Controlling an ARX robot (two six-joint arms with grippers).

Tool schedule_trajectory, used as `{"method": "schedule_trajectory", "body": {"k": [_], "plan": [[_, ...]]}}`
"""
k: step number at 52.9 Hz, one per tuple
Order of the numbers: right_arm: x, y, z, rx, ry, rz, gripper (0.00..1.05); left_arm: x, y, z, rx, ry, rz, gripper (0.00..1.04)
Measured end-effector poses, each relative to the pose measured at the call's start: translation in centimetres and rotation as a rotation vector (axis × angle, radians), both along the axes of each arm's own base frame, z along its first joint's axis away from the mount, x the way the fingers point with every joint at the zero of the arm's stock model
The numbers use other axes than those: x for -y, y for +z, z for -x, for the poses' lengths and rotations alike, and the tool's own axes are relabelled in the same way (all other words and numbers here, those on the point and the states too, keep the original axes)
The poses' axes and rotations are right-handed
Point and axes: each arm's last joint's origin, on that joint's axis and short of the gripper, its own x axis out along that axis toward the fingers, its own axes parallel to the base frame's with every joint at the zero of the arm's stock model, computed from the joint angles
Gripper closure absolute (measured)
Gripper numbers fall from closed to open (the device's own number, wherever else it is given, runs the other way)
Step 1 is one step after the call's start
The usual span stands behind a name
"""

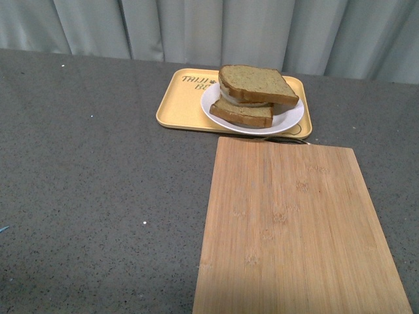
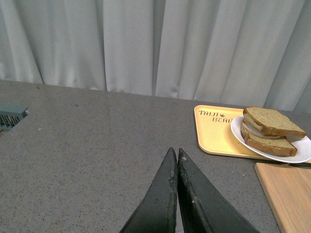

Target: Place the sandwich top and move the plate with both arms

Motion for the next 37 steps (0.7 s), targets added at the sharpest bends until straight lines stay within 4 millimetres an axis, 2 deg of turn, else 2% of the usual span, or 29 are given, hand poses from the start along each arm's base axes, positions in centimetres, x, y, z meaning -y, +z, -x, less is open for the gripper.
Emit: {"method": "schedule_trajectory", "body": {"k": [37], "plan": [[0.0,0.0,0.0,0.0,0.0,0.0,0.09,0.0,0.3,2.1,0.012,0.0,0.0,1.01]]}}
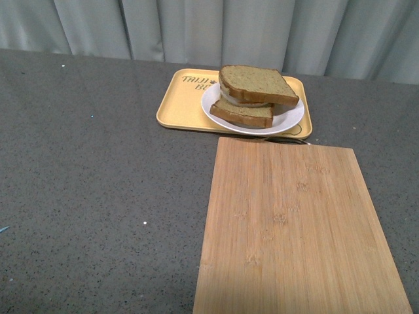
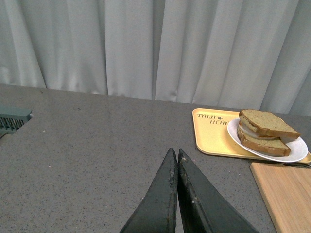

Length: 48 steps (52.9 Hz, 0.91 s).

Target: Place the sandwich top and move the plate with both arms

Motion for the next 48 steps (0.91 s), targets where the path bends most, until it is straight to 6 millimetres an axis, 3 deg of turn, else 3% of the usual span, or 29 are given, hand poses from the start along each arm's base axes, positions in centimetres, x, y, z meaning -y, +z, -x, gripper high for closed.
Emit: {"method": "schedule_trajectory", "body": {"k": [30,48], "plan": [[0.0,0.0,0.0,0.0,0.0,0.0,0.09,0.0,-0.3,1.6,-0.006,0.0,0.0,1.01],[0.0,0.0,0.0,0.0,0.0,0.0,0.09,0.0,-0.3,1.6,-0.006,0.0,0.0,0.48]]}}
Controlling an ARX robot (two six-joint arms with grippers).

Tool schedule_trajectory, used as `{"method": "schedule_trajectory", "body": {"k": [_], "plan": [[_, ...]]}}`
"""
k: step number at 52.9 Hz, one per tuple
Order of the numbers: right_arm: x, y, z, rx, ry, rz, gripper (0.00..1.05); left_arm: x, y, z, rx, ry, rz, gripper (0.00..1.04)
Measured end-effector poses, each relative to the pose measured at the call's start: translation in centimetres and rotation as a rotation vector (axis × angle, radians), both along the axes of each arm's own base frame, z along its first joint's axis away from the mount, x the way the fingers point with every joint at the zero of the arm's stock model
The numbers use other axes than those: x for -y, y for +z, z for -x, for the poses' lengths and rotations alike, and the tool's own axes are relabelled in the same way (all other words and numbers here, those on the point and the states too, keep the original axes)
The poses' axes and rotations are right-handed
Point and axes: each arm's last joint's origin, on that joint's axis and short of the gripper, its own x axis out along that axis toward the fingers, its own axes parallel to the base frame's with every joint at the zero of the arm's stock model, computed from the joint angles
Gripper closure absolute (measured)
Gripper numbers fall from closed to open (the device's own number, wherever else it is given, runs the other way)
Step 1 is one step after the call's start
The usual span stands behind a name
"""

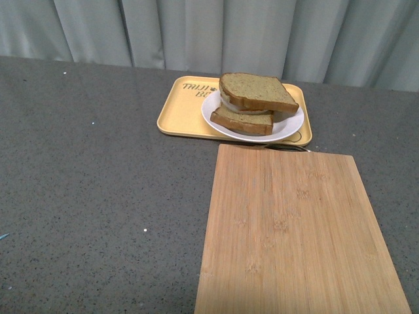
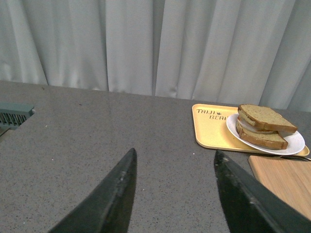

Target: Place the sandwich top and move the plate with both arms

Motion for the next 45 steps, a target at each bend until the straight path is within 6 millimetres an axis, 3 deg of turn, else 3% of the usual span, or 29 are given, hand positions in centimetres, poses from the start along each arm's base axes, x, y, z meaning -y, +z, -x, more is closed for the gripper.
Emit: {"method": "schedule_trajectory", "body": {"k": [12,45], "plan": [[0.0,0.0,0.0,0.0,0.0,0.0,0.09,0.0,0.0,0.0,0.0,0.0,-0.001,0.05],[0.0,0.0,0.0,0.0,0.0,0.0,0.09,0.0,0.0,0.0,0.0,0.0,-0.001,0.07]]}}
